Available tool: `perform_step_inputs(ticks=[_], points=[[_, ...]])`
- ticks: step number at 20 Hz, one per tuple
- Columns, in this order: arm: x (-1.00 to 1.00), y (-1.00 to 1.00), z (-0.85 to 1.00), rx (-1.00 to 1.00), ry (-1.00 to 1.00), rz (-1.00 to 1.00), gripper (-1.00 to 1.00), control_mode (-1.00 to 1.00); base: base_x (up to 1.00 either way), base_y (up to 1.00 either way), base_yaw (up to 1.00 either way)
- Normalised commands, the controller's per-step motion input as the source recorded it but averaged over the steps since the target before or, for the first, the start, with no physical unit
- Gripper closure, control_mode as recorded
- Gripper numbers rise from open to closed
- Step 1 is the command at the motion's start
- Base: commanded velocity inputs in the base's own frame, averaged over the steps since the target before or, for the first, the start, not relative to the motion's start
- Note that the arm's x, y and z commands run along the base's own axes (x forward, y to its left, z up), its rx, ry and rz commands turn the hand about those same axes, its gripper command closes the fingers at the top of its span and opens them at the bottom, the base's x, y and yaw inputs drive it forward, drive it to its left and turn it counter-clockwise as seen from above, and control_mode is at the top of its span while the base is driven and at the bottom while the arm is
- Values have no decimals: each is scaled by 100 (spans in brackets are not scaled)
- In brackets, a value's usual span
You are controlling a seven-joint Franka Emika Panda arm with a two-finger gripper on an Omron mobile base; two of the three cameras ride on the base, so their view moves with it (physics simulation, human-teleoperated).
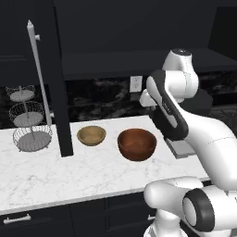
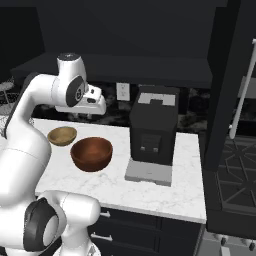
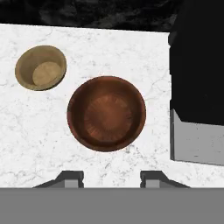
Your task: Pick up the bowls on the counter and stack them on top of one another in the open cabinet. Place the smaller bowl on top of the larger bowl.
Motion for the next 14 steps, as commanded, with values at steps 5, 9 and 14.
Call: perform_step_inputs(ticks=[5,9,14], points=[[-45,21,-7,-6,-7,12,-100,-100,0,0,0],[-96,94,-17,-25,-16,34,-100,-100,0,0,0],[-83,99,-17,-24,-21,39,-100,-100,0,0,0]])
